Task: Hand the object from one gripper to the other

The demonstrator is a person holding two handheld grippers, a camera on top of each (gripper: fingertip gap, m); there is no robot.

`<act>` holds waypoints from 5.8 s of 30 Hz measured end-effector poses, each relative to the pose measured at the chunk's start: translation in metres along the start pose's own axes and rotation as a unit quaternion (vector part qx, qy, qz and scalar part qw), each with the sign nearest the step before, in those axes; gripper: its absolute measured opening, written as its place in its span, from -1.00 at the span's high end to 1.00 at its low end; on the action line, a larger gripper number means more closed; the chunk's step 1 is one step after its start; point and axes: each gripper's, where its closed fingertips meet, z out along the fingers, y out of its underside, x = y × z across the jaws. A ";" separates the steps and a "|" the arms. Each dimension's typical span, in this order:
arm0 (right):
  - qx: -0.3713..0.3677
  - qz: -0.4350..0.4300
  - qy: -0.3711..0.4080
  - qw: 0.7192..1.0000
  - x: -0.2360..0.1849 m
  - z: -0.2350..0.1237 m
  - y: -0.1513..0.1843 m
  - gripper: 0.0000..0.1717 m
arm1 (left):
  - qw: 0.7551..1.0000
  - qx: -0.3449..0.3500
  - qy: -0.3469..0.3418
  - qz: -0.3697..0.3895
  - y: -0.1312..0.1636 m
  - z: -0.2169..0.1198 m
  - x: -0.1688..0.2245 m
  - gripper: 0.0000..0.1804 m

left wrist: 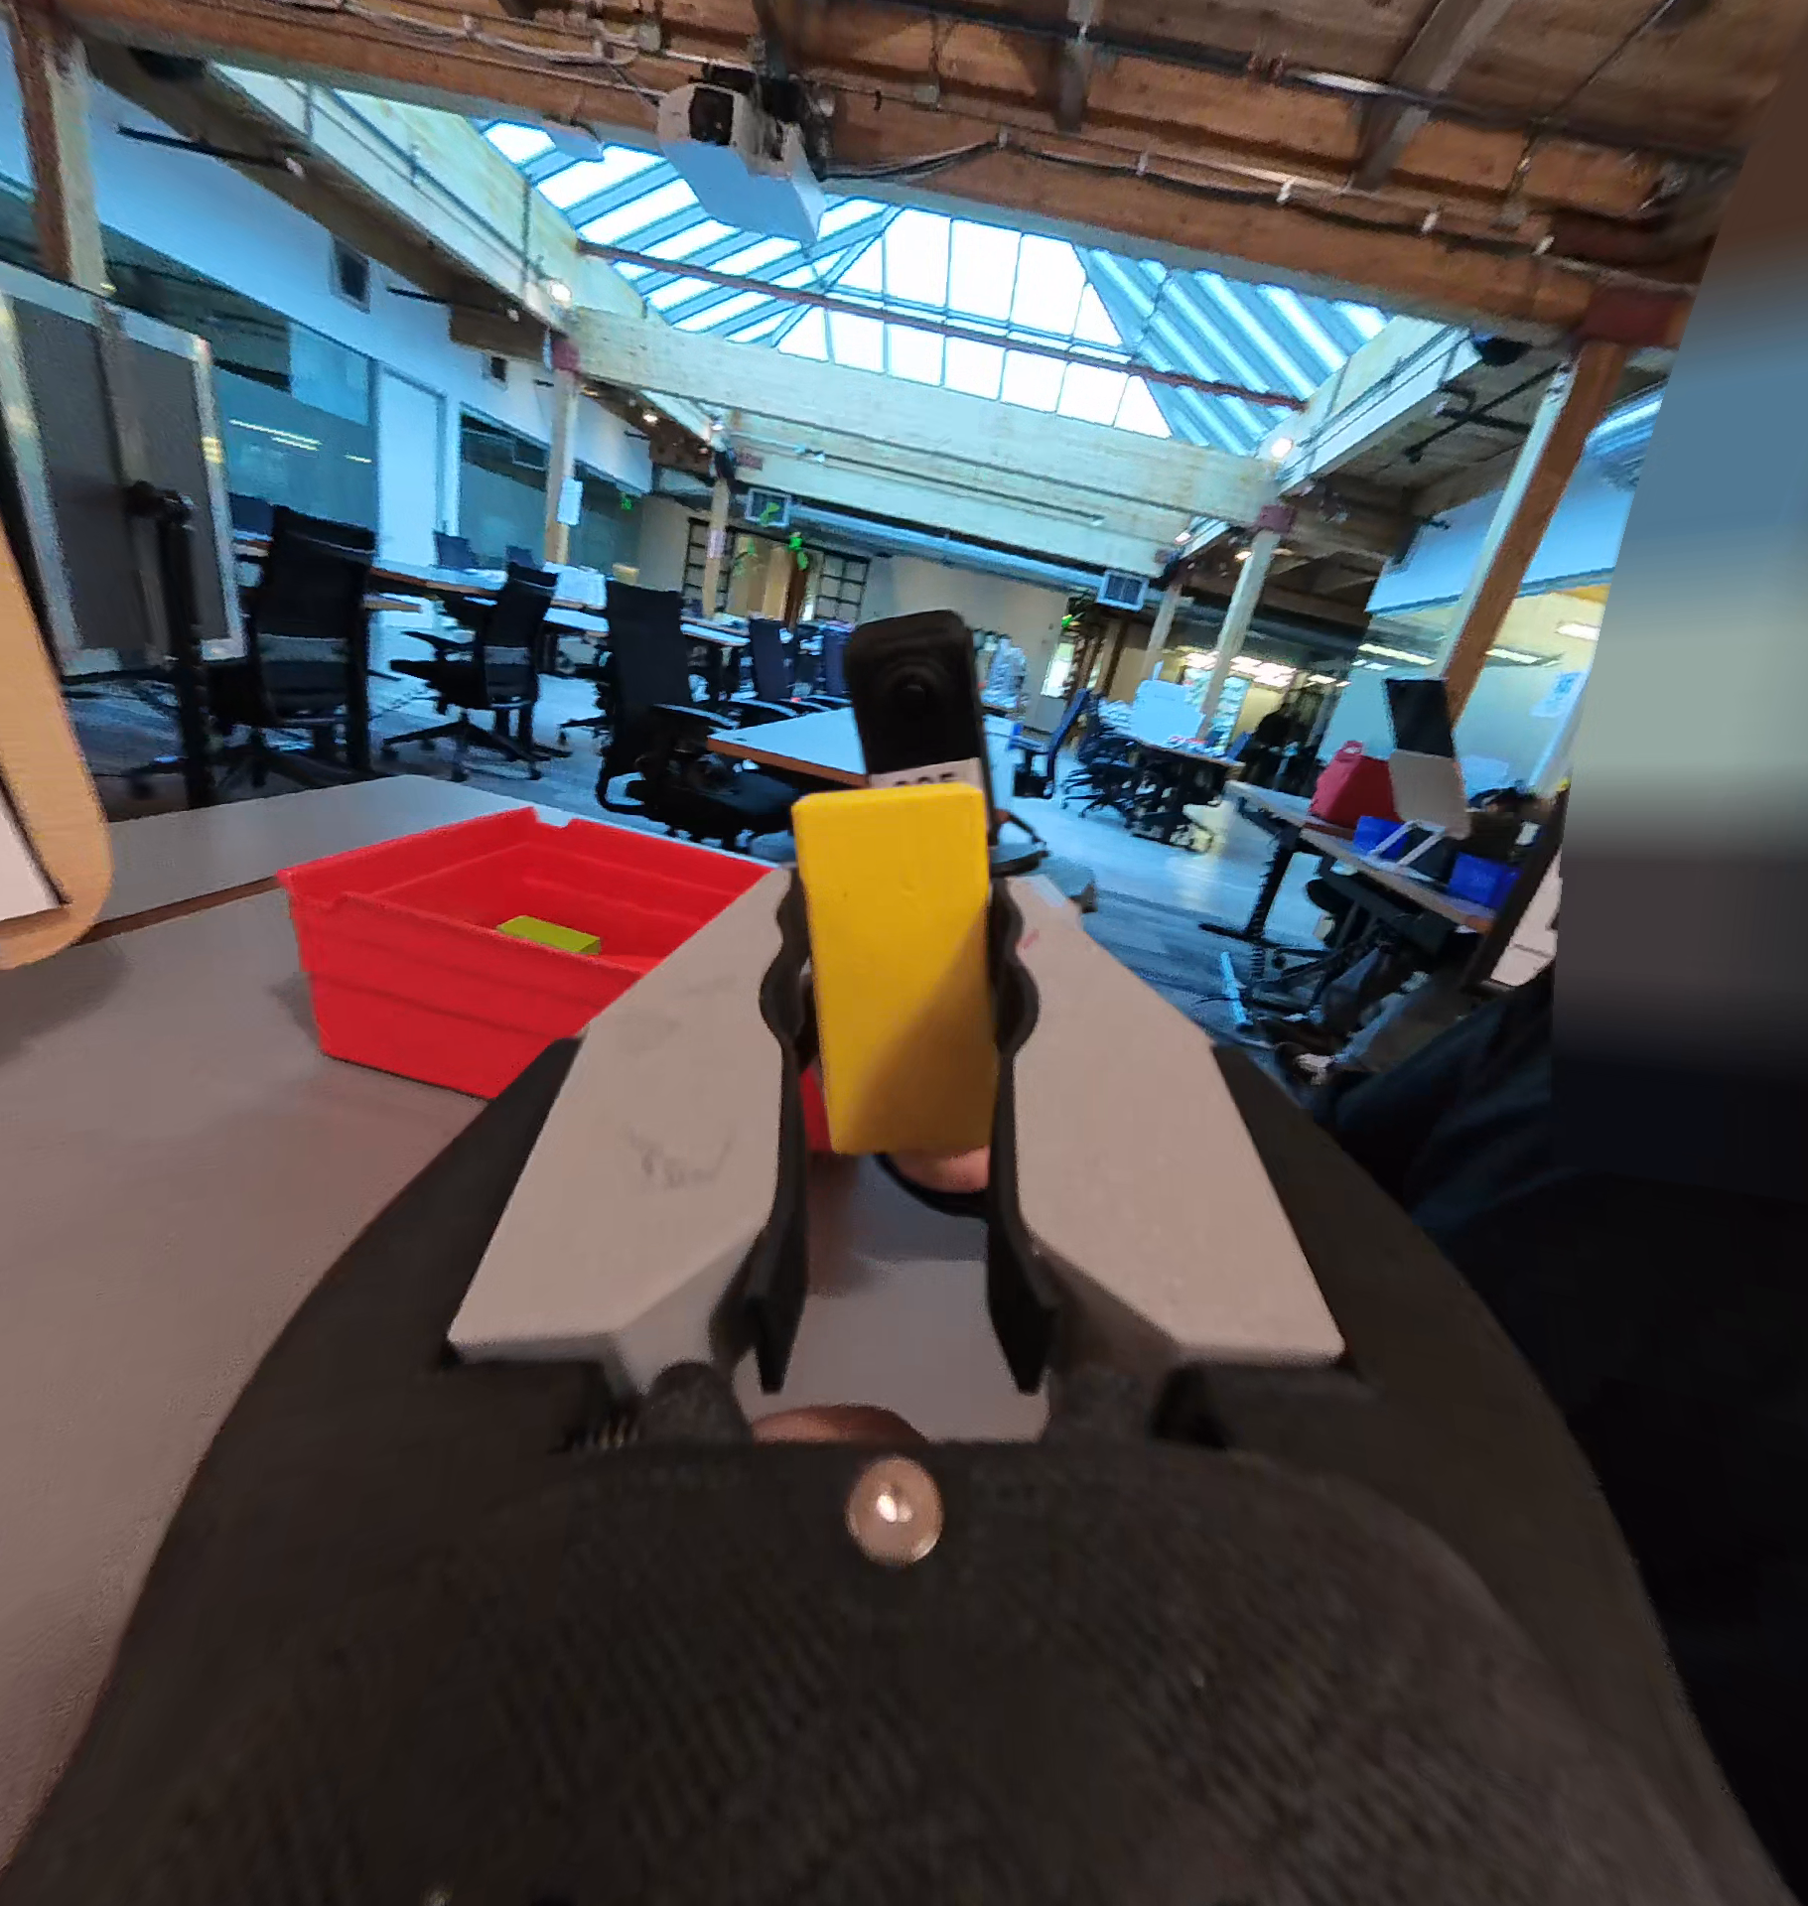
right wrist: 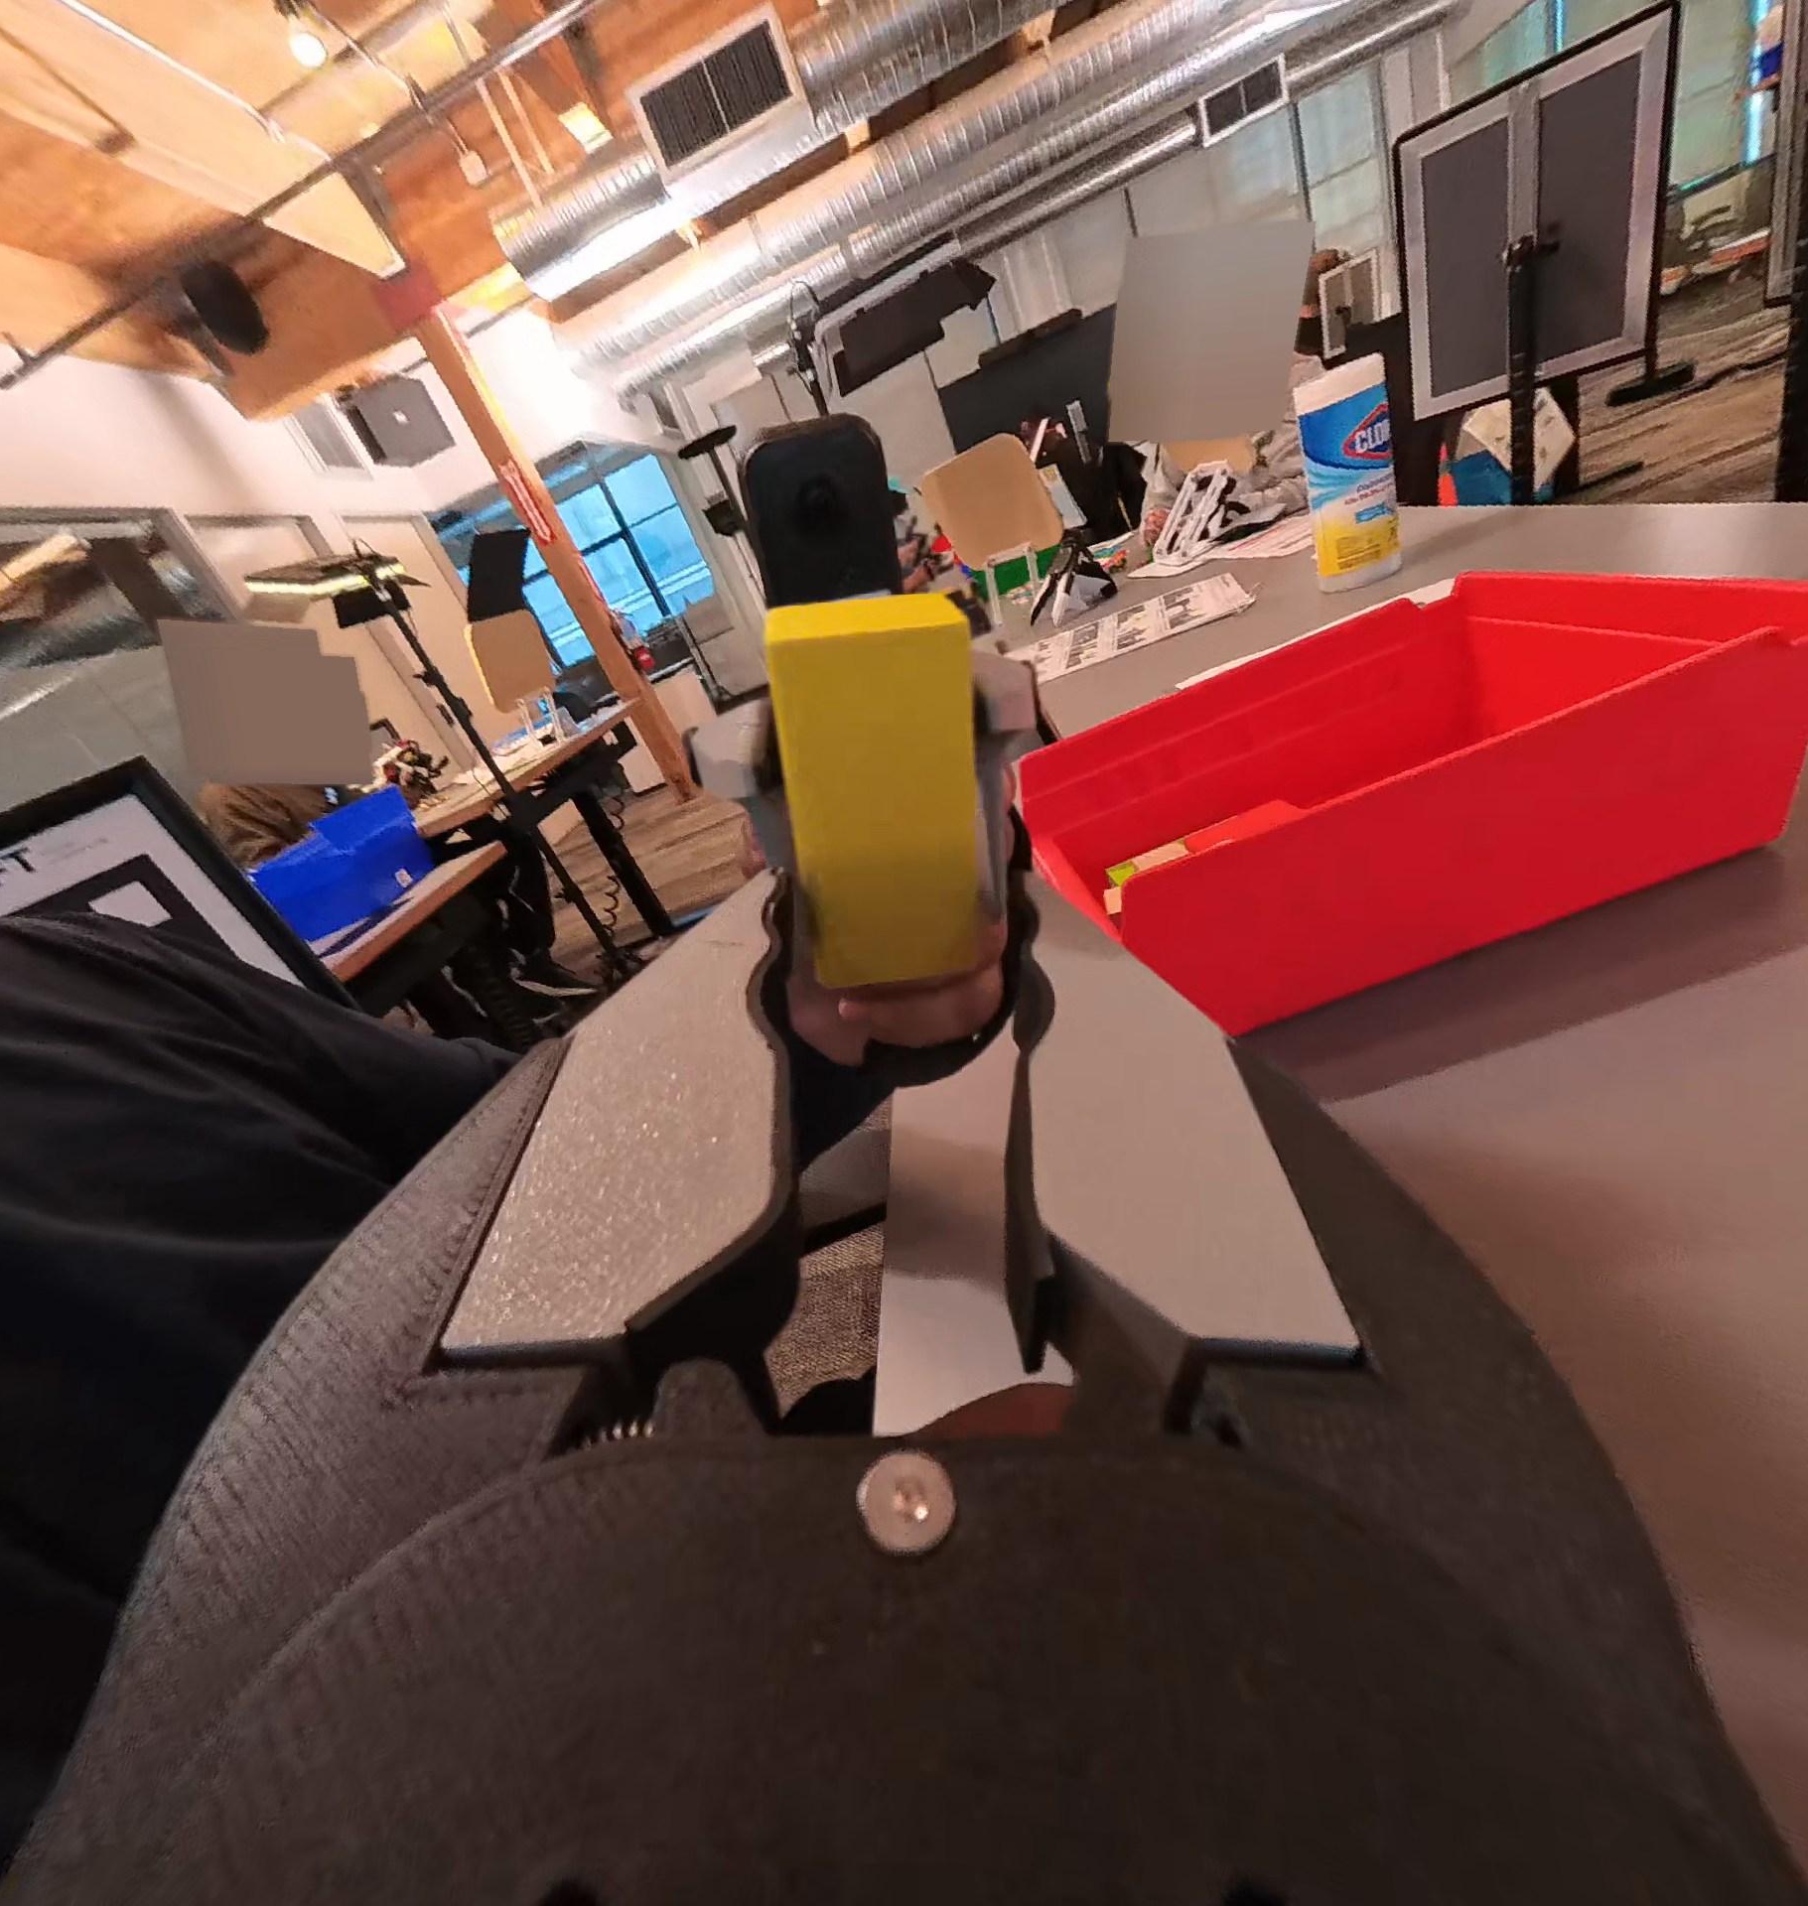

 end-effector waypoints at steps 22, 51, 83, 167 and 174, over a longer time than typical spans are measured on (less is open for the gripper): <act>-0.103 -0.050 0.353 0.928 0.095 -0.179 -0.021 0.63 | 0.991 -0.096 -0.084 -0.033 0.020 -0.023 -0.041 0.44; -0.218 -0.112 0.443 0.862 0.138 -0.182 -0.002 0.48 | 0.733 -0.312 -0.602 -0.057 0.025 -0.327 -0.176 0.47; -0.193 -0.209 0.345 0.894 0.050 -0.130 0.001 0.62 | 0.658 -0.486 -0.548 -0.172 0.112 -0.322 -0.214 0.65; -0.344 -0.022 0.525 0.778 0.190 -0.275 0.010 0.63 | 0.985 -0.119 -0.120 -0.026 0.026 0.000 -0.045 0.51; -0.430 0.044 0.526 0.733 0.227 -0.259 0.060 0.62 | 0.984 -0.124 -0.123 -0.014 0.023 -0.003 -0.040 0.51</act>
